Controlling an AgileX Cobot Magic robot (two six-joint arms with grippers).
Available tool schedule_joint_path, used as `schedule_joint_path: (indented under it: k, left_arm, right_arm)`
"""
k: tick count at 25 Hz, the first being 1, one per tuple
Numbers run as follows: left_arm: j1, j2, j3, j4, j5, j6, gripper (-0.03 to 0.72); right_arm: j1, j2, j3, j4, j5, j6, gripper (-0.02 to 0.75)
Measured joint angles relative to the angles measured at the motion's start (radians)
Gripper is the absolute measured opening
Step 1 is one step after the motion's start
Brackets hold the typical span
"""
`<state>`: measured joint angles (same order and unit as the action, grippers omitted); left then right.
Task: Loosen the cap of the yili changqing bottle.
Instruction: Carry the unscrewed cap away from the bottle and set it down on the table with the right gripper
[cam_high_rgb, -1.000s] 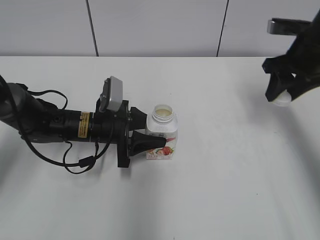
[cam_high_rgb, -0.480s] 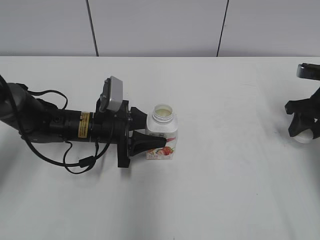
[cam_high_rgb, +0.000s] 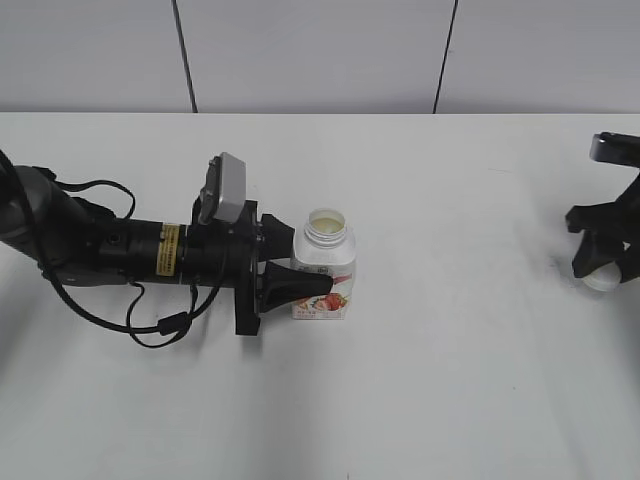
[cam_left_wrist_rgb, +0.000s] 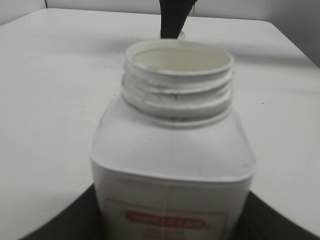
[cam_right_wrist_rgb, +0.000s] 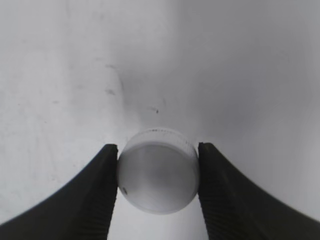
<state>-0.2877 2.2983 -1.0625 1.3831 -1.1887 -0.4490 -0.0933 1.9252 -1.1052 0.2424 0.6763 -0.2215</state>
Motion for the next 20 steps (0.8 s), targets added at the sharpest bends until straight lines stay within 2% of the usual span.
schedule_joint_path:
  k: [10,15,20]
  left_arm:
    - [0.000,0.000,0.000,0.000,0.000,0.000,0.354]
    - [0.000,0.000,0.000,0.000,0.000,0.000,0.354]
    - [-0.001,0.000,0.000,-0.001,0.000,0.000,0.353]
  right_arm:
    - [0.000,0.046,0.000,0.003,0.006,-0.001,0.394]
    - [0.000,0.046,0.000,0.012,0.007,0.000,0.560]
    - [0.000,0.045,0.000,0.046,0.011,0.000,0.542]
